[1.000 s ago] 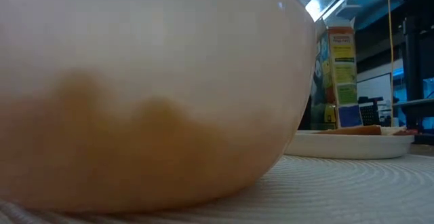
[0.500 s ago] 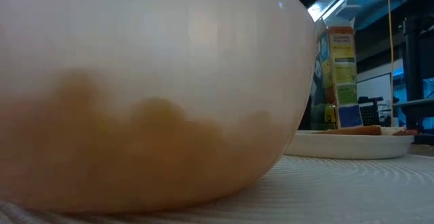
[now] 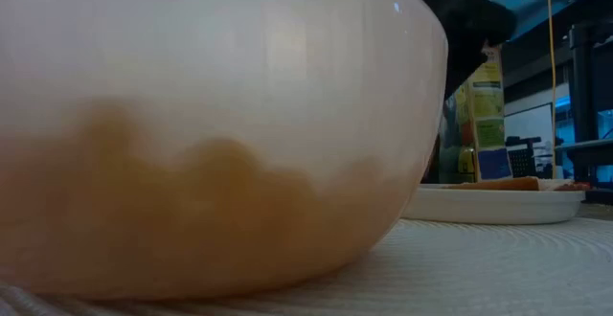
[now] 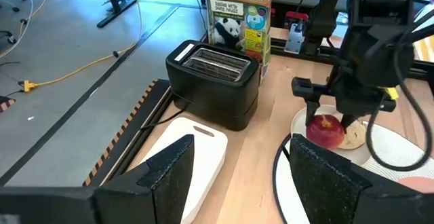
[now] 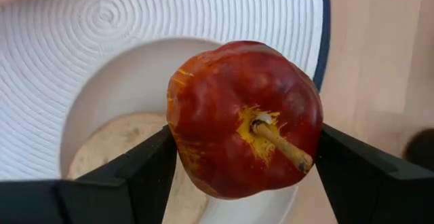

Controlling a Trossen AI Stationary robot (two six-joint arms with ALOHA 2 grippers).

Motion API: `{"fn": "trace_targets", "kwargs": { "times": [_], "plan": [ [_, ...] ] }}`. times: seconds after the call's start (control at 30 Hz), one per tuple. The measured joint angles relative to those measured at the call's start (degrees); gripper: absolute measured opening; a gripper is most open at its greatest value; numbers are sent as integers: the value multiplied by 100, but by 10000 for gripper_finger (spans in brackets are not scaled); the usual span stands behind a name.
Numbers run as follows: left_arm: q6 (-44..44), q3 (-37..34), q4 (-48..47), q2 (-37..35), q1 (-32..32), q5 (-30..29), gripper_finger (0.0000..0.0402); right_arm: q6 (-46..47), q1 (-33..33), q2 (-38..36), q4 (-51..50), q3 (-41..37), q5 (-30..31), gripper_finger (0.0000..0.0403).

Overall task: Arrange a breakfast setting
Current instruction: Put the red apple on the white plate, then put the blue spoon from the transparent cup onto the white plate

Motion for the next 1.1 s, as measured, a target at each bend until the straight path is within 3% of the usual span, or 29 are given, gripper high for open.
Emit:
{"fn": "trace_targets", "kwargs": {
  "times": [0.53, 1.1],
  "plan": [
    [0, 0, 0, -2, 0, 0, 228, -16, -7, 2, -144, -99, -27, 306],
    [2, 0, -1, -1, -1, 1, 228, -11, 4, 380, -181, -101, -216, 360]
  ]
}}
